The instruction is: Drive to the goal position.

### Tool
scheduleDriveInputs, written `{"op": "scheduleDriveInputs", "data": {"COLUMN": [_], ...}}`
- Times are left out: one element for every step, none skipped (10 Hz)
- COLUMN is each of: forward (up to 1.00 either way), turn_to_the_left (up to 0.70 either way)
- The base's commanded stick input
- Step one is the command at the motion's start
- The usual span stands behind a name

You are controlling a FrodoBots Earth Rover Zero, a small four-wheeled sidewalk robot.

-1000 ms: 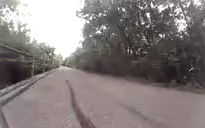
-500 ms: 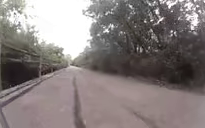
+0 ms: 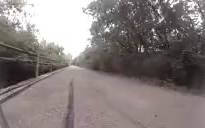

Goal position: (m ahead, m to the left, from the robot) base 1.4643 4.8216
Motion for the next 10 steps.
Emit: {"op": "scheduleDriveInputs", "data": {"forward": [0.7,0.7,0.7,0.7,0.7,0.7,0.66,0.66,0.66,0.66], "turn_to_the_left": [0.0,0.0,0.0,0.0,0.0,0.0,0.0,0.0,0.0,0.0]}}
